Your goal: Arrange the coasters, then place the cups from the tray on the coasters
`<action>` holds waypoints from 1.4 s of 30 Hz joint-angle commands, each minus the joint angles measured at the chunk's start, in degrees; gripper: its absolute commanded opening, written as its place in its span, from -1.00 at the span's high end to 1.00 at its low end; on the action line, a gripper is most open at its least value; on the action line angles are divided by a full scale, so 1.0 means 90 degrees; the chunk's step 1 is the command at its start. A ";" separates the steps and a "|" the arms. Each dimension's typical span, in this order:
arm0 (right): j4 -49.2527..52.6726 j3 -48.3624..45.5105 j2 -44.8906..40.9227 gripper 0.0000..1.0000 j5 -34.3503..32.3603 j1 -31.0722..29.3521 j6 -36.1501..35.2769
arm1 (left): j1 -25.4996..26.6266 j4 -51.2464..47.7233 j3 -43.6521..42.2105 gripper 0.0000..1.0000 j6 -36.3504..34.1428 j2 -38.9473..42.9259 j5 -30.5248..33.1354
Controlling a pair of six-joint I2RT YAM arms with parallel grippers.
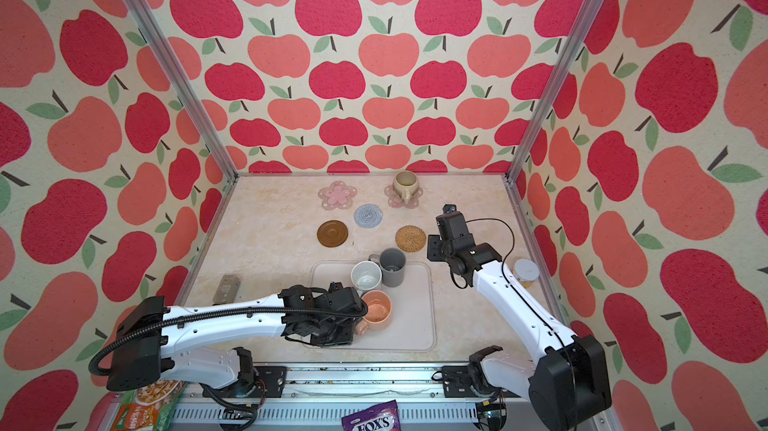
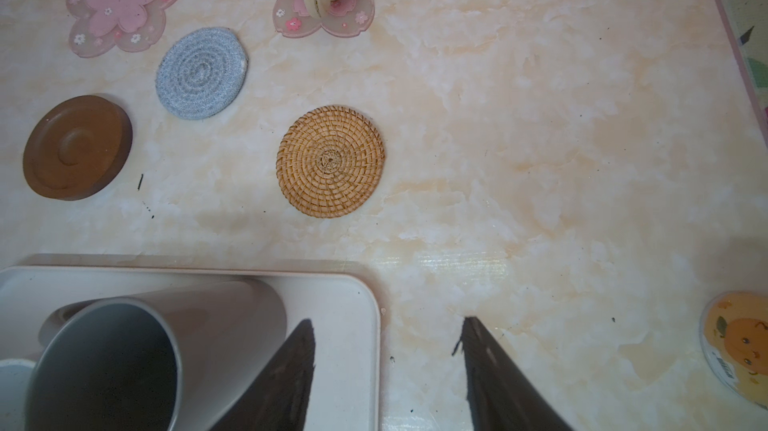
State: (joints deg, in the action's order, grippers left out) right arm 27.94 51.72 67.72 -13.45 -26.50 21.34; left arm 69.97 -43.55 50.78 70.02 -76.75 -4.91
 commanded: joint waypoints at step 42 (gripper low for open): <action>0.0246 -0.0138 -0.0129 -0.19 -0.0018 0.0026 0.0236 | 0.0096 -0.0069 -0.0633 0.27 -0.1197 0.1139 0.0240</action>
State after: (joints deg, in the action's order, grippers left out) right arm 29.61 51.40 67.70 -13.43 -26.48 22.33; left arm 70.43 -45.89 42.61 60.51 -64.38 -2.00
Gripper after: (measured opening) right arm 0.596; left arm 0.363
